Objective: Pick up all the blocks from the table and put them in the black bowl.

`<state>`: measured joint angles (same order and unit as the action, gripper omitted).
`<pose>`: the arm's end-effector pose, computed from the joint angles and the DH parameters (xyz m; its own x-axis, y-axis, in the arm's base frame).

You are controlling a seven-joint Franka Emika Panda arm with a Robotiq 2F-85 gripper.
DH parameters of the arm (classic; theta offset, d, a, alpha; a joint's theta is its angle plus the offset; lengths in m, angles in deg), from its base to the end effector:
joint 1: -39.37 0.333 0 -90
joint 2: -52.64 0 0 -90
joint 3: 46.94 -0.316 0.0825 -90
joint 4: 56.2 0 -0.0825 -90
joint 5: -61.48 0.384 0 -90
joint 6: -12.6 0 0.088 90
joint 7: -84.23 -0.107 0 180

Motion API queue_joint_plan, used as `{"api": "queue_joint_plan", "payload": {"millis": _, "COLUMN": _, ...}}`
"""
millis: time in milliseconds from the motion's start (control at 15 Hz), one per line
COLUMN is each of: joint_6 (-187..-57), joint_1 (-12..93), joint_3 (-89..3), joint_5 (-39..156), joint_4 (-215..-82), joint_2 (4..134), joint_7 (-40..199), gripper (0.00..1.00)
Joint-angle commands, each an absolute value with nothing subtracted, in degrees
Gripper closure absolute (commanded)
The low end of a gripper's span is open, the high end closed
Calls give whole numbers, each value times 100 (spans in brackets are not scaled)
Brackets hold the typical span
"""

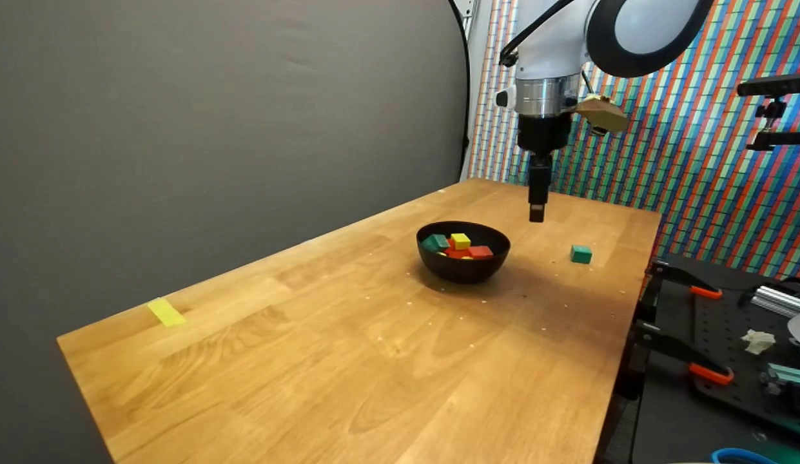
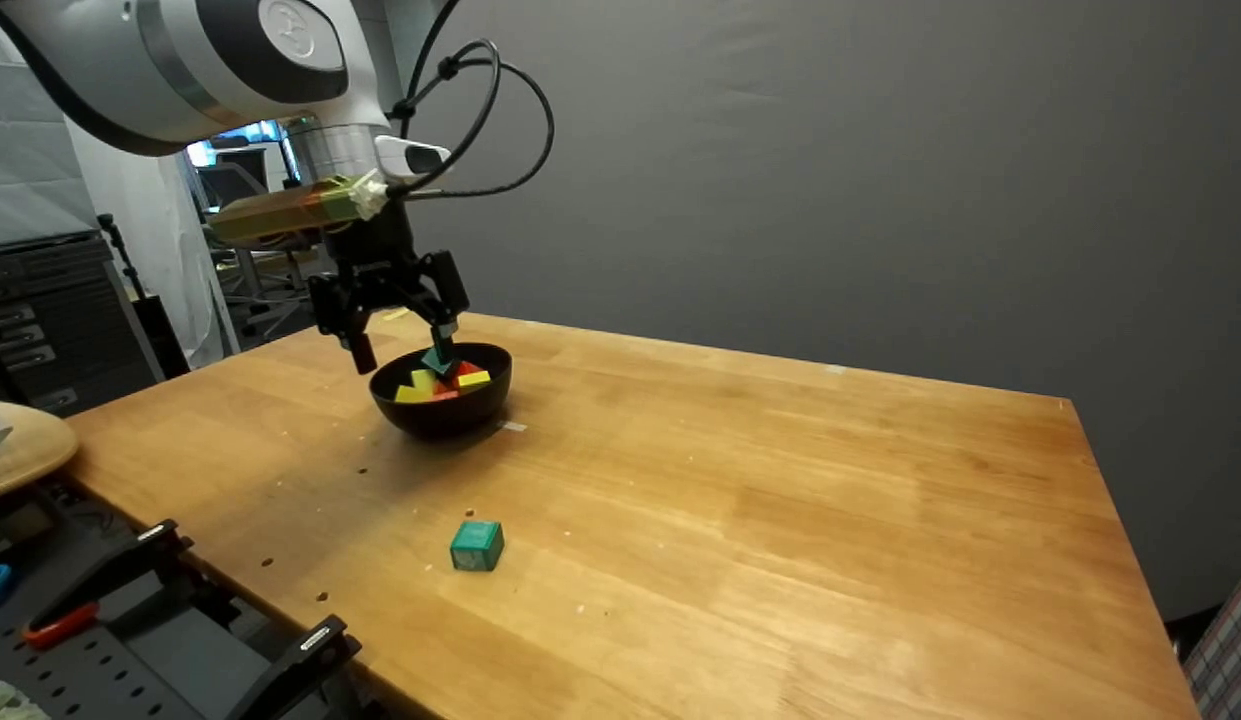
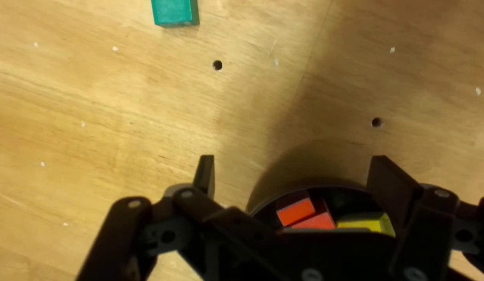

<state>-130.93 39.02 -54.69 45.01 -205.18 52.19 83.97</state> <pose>0.4251 0.0572 0.2507 0.9323 0.3465 -0.1040 0.3591 -0.9213 0.1495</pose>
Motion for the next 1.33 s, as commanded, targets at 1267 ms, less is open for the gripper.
{"api": "queue_joint_plan", "payload": {"millis": 1267, "joint_6": -14249, "joint_1": 3845, "joint_3": -3931, "joint_5": 3242, "joint_4": -20954, "joint_2": 6251, "joint_7": 7517, "gripper": 0}}
